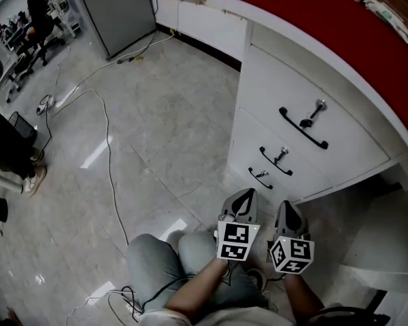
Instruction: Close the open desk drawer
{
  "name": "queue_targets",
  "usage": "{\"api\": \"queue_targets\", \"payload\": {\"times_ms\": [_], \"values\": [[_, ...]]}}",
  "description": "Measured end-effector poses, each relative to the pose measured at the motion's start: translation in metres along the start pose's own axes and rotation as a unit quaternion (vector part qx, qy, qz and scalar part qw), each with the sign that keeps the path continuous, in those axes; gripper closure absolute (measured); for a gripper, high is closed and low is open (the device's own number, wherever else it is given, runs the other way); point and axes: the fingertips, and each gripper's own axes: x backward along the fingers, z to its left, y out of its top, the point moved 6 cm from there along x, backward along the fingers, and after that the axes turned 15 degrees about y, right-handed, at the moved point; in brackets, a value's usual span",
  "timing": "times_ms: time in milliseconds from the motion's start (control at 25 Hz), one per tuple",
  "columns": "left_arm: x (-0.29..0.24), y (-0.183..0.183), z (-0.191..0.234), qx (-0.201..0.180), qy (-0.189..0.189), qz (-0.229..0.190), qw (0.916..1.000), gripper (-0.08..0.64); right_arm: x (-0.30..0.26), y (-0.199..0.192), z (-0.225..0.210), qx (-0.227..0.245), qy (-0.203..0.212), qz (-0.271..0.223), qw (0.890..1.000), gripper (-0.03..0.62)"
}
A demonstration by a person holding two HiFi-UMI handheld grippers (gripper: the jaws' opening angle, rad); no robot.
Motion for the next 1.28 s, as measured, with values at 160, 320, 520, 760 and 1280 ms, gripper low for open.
{"api": "queue_targets", "payload": {"times_ms": [160, 320, 520, 760, 1280], "values": [[0.008, -0.006, 0.007, 0.008, 0.021, -0.008, 0.9997, 0.551, -0.011, -0.009, 0.003, -0.005, 0.011, 0.007, 1.000, 0.594], [0.002, -0.016, 0.012, 0.042, 0.020, 0.014, 0.9988, 0.551, -0.017, -0.017, 0.004, -0.015, 0.022, 0.012, 1.000, 0.594], [0.009, 0.017, 0.015, 0.047, 0.031, 0.035, 0.9978, 0.551, -0.013, 0.014, 0.012, -0.017, 0.020, 0.026, 0.999, 0.594], [0.075, 0.130, 0.018, 0.023, 0.072, 0.030, 0.9967, 0.551, 0.024, 0.120, 0.056, 0.002, 0.037, 0.055, 0.998, 0.594], [0.210, 0.397, -0.004, 0.012, 0.086, 0.048, 0.9951, 0.551, 0.129, 0.396, 0.131, 0.016, 0.057, 0.047, 0.997, 0.594]]}}
